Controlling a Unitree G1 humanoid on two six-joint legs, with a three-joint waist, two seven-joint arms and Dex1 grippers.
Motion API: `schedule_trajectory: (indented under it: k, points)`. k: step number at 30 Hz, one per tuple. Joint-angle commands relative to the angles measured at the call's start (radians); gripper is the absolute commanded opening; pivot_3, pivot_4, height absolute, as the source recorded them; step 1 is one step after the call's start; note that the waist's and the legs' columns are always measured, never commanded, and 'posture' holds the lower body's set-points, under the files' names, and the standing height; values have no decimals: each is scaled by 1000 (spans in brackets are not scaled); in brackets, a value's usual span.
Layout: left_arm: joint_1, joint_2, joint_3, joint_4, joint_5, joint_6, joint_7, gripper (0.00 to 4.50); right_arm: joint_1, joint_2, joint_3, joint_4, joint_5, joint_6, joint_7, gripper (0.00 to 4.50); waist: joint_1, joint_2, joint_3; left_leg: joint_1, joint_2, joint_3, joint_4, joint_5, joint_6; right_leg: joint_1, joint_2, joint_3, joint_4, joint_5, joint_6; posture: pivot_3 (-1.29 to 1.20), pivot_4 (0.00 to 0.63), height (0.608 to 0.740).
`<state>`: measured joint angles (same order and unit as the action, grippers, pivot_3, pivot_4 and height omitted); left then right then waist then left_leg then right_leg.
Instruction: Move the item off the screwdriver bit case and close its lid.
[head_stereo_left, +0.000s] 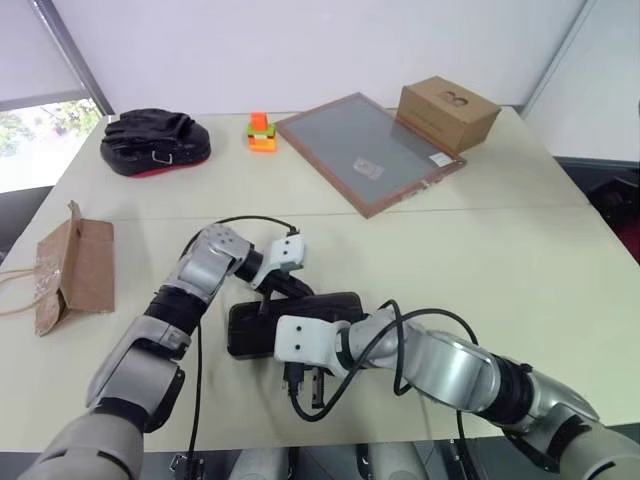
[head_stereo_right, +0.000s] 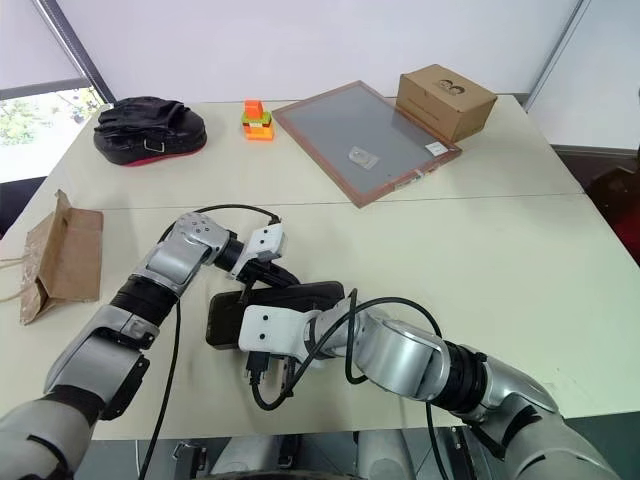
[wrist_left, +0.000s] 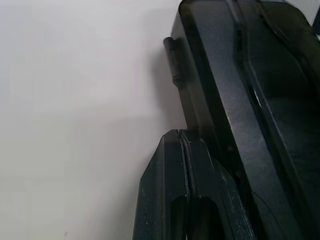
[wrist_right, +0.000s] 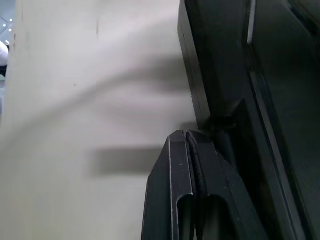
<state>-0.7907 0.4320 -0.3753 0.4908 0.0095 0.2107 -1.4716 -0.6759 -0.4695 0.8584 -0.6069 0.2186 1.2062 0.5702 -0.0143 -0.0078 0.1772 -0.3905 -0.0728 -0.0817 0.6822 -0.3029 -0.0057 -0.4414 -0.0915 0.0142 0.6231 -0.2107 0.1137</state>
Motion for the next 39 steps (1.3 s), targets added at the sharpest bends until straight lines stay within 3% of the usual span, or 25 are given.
schedule_trajectory:
  k: [1, 13, 33, 39]
  points:
    - [76, -43, -102, -49, -12, 16, -89, 0, -74, -12, -56, 31, -124, 14, -119, 50, 0, 0, -1, 0, 0, 0, 0, 0, 0, 0, 0, 0, 0, 0, 0, 0, 150, 740]
    - [114, -22, -113, -72, 21, 13, -94, 0, -144, -103, 115, 91, -225, -84, -118, 50, -5, 0, -6, 1, 0, 0, 0, 0, 0, 0, 0, 0, 0, 0, 0, 0, 150, 740]
    - [213, 24, -157, -257, -16, 155, -129, 0, -231, -166, 195, 231, -435, -215, -133, 50, -30, 1, -13, 5, 2, 0, -1, 0, 0, 2, 3, 2, 3, 0, 0, 0, 150, 740]
    - [213, 7, -177, -252, 2, 155, -134, 0, -258, -171, 194, 281, -474, -253, -142, 50, -30, 1, -13, 18, 3, 0, -4, -1, 1, 13, 3, 2, 2, -2, -1, 0, 150, 740]
